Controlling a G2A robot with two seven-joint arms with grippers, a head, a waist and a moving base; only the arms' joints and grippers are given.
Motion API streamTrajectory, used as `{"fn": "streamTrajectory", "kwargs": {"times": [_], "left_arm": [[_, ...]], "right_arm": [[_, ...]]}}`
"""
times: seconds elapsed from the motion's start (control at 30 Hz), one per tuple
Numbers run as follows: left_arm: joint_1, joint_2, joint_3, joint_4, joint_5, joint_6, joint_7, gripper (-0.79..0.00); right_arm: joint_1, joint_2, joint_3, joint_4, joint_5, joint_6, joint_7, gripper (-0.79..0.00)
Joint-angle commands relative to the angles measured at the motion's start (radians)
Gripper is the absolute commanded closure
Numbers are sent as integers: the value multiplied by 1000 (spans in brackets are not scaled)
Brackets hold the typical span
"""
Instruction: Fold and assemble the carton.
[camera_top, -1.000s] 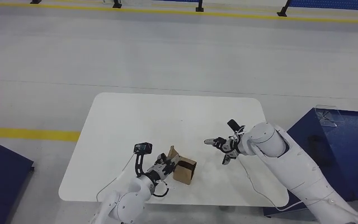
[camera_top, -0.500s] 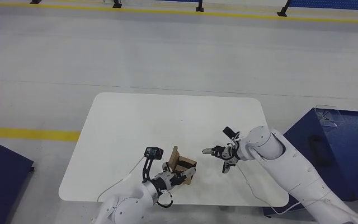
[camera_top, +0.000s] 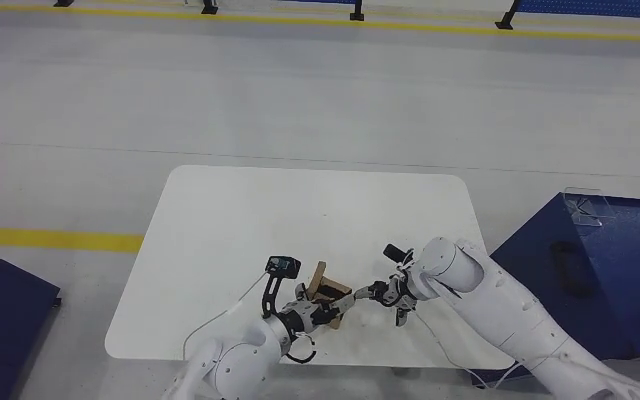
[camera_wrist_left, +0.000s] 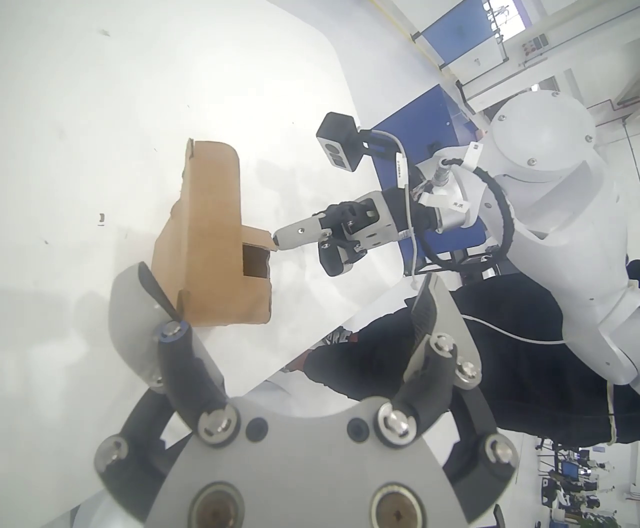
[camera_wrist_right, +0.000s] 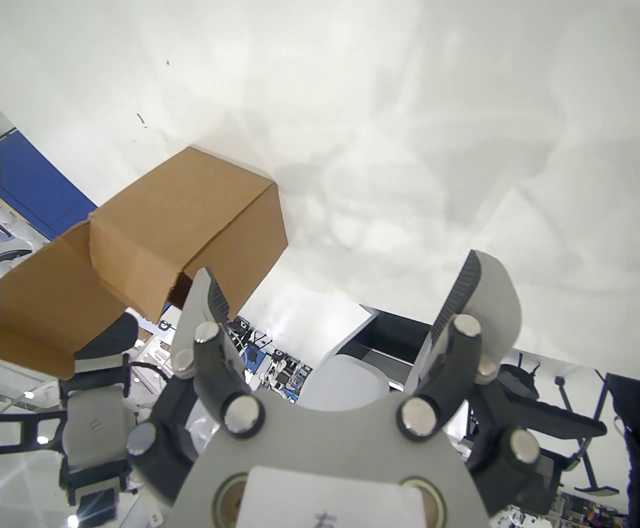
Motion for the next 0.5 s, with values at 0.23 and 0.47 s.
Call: {"fn": "streamTrajectory", "kwargs": {"times": [0.23, 0.47], "left_arm": [[-25, 1, 52, 22, 60, -21, -48, -785], [-39, -2, 89, 29, 92, -13, -69, -785]], "right_arm": [[22, -34, -40, 41, 11, -2, -22, -785], [41, -55, -58, 71, 12, -3, -33, -785]]}}
